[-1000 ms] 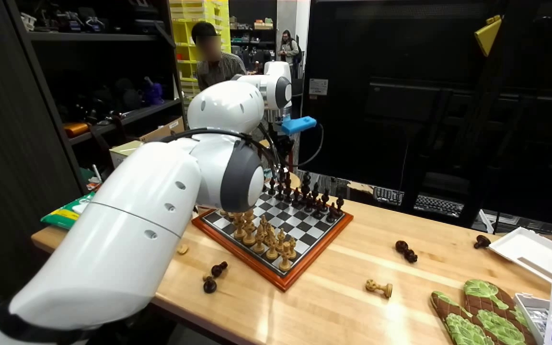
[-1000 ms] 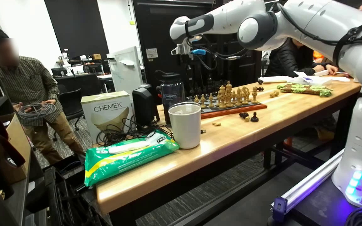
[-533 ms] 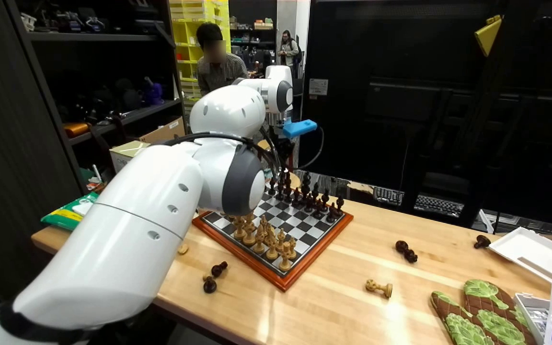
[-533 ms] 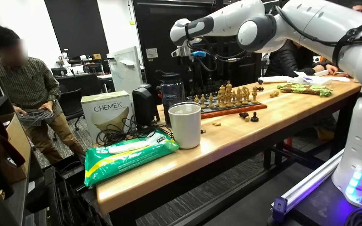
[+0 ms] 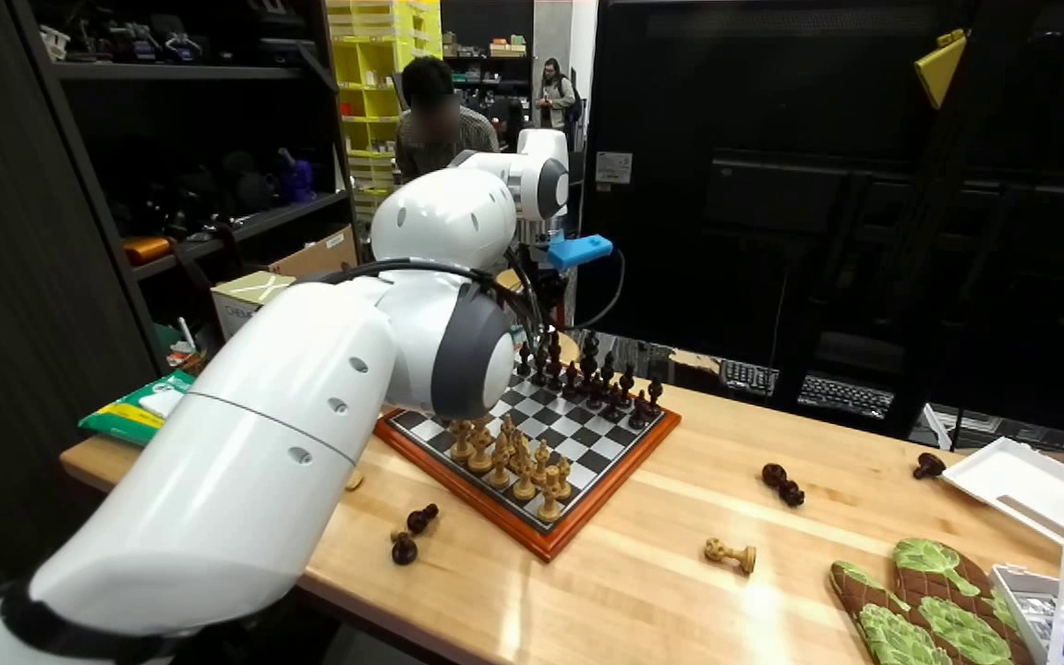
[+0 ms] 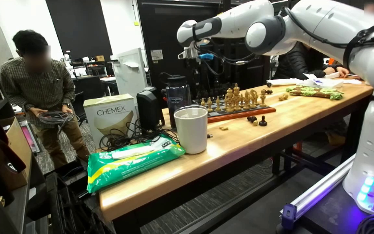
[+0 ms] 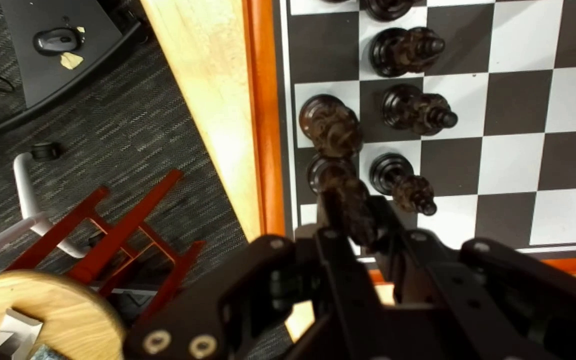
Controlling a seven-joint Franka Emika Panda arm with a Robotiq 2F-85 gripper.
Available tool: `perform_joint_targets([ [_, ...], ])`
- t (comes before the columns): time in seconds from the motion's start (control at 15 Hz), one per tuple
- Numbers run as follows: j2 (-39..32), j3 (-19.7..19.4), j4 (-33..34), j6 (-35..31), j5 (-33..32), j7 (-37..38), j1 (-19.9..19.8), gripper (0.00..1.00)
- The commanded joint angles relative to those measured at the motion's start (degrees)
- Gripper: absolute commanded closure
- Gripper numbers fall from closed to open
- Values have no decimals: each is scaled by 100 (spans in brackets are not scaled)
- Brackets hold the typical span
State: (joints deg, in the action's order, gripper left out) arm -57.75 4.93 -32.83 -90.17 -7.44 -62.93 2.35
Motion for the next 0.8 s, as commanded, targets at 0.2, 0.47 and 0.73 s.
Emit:
perform_joint_targets([
  [0.2, -70, 89, 257, 266, 147, -187, -22, 95],
  [0.47, -111, 113, 268, 315, 261, -220, -57, 95],
  [0.73, -169, 101, 286, 282, 342, -260, -78, 95],
])
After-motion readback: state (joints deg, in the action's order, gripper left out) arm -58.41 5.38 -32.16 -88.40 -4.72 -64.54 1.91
